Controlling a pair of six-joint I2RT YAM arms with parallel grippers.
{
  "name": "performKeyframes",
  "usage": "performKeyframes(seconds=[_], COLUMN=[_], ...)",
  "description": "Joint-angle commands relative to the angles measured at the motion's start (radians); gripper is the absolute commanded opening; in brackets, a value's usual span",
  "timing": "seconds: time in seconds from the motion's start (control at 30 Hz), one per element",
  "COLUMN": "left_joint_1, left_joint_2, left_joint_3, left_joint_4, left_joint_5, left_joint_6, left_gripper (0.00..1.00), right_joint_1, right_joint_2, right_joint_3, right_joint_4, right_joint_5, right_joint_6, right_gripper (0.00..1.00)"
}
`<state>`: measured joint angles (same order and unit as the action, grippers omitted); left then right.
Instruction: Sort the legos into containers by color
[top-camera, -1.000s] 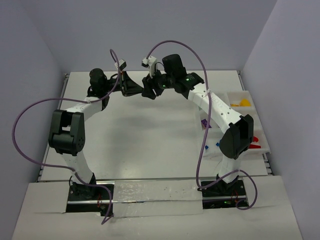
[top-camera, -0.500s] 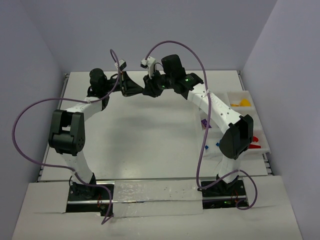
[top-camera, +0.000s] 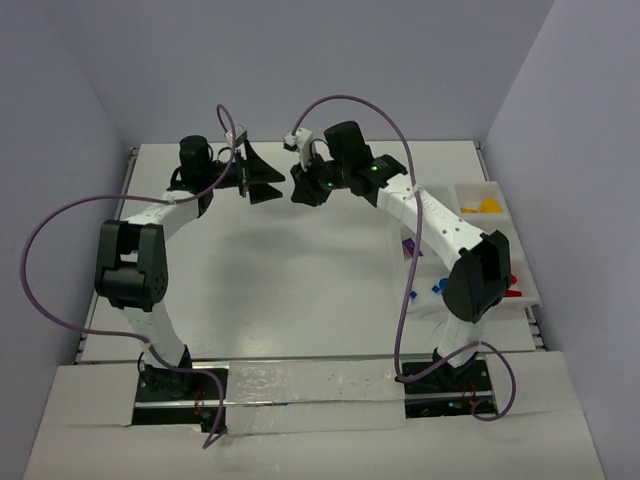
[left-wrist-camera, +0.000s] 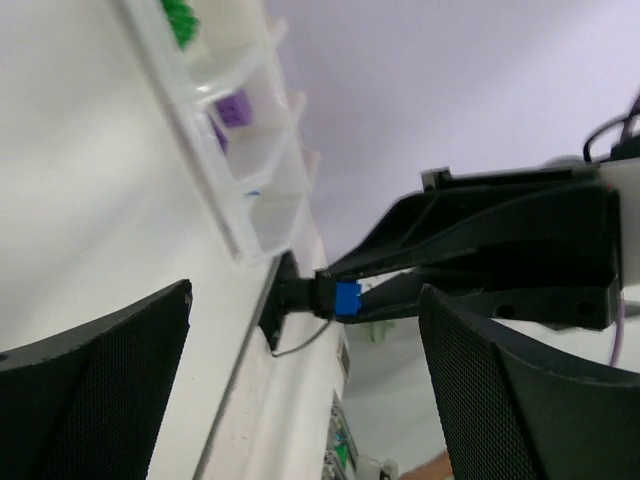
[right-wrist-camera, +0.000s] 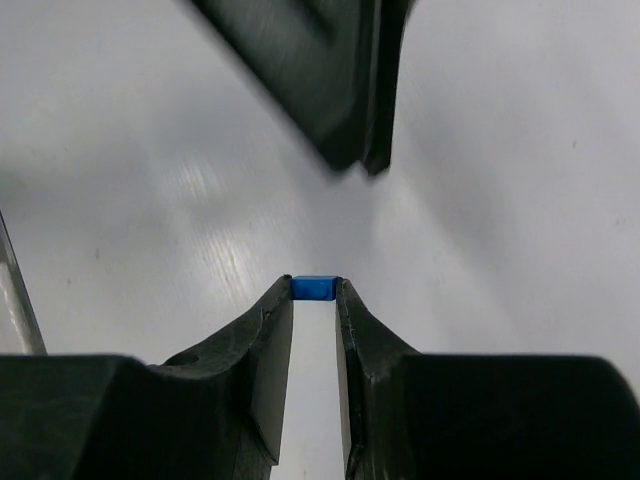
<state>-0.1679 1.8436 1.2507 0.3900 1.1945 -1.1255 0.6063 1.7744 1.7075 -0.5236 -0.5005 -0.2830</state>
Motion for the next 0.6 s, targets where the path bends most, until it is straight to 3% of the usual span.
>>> performKeyframes(seconds=[0.0,0.07,0.17,0.23,0.3,0.43,0.57], left_joint_1=[0.041,0.036,0.019,0.007,-0.024,-0.049,-0.052], left_joint_2=[-0.069,-0.083,-0.134,-0.169,-0.215,-0.180,-0.071], left_joint_3=[0.185,0.246,0.231,0.199,0.159,0.198,0.338], left_joint_4=[-0.492,-0.690,-0.761,-0.752,-0.731,-0.801,-0.950], left_joint_5=[-0.179,-0.287,-0.487,-0.527,-0.682,-0.728,-0.751], left_joint_6=[0.486,0.701,0.918,0.955,1.050,1.090,1.115], left_gripper=[0.99,0.99,0.99,0.99,0.99,0.99,0.99], right_joint_1=[-0.060,-0.118,-0.278,-0.313,-0.416,-0.513,-0.592], right_joint_2=[-0.180,-0.254,-0.398,-0.456,-0.566,-0.693,-0.750], right_joint_3=[-0.145,-0.237,-0.398,-0.464,-0.555,-0.681,-0.784], right_joint_4=[-0.083,-0.134,-0.224,-0.279,-0.370,-0.473,-0.514], right_joint_5=[0.028,0.053,0.086,0.105,0.145,0.201,0.283], right_joint_6=[-0.063,-0.090,-0.152,-0.180,-0.238,-0.320,-0.360], right_gripper=[0.00,0.00,0.00,0.00,0.00,0.00,0.00])
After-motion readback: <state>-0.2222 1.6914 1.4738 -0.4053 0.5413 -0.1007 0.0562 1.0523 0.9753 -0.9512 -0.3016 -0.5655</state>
